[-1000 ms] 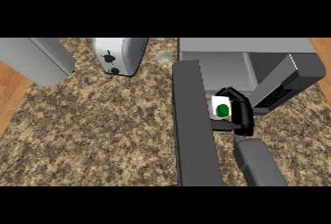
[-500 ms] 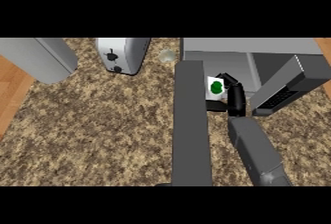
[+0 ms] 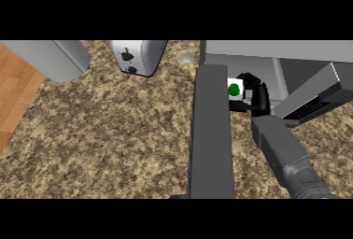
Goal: Pick up the milk, place it into the microwave and close the microwave
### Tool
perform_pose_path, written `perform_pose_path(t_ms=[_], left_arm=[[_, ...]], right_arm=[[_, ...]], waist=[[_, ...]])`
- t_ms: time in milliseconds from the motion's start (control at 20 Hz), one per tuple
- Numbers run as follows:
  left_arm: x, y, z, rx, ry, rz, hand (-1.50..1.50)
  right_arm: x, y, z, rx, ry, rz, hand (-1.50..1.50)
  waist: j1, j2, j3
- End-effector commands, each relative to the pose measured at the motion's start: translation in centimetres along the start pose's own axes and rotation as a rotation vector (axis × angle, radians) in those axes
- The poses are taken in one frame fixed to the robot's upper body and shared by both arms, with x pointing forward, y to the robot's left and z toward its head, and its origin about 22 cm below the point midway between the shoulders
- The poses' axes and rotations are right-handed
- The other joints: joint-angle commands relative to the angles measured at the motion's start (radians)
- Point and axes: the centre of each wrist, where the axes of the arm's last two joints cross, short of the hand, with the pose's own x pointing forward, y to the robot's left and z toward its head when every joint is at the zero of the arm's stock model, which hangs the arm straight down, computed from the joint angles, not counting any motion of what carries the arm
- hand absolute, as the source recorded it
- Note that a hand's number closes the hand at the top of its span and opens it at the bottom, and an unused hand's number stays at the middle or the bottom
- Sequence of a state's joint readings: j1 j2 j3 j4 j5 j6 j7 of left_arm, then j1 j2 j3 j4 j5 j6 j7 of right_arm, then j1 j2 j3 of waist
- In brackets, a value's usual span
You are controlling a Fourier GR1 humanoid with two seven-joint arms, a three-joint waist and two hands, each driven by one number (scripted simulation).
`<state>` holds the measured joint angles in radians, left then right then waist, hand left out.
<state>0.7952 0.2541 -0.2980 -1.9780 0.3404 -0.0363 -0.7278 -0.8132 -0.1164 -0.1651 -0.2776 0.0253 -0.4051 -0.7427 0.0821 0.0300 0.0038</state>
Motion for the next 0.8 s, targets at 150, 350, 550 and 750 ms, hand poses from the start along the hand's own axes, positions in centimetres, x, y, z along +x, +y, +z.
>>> perform_pose_path(t_ms=[150, 350, 550, 750], left_arm=[[-0.2, 0.7, 0.6, -0.037, 0.011, -0.007, -1.50], [-0.3, 0.4, -0.5, -0.045, 0.010, 0.014, -1.50], [-0.6, 0.5, -0.9, -0.064, 0.001, 0.025, -1.50], [-0.7, 0.0, -0.8, -0.025, -0.016, 0.011, -1.50]], right_arm=[[0.1, -1.3, -1.2, -0.021, -0.044, 0.127, 1.50], [0.6, -3.4, -2.6, -0.031, -0.131, 0.233, 1.50], [2.3, -2.2, -3.9, -0.087, -0.143, 0.231, 1.50], [2.5, -2.5, -4.2, -0.132, -0.173, 0.160, 1.50]], waist=[[0.034, 0.012, 0.001], [0.038, 0.023, 0.002], [0.059, 0.032, 0.002], [0.048, 0.027, 0.004]])
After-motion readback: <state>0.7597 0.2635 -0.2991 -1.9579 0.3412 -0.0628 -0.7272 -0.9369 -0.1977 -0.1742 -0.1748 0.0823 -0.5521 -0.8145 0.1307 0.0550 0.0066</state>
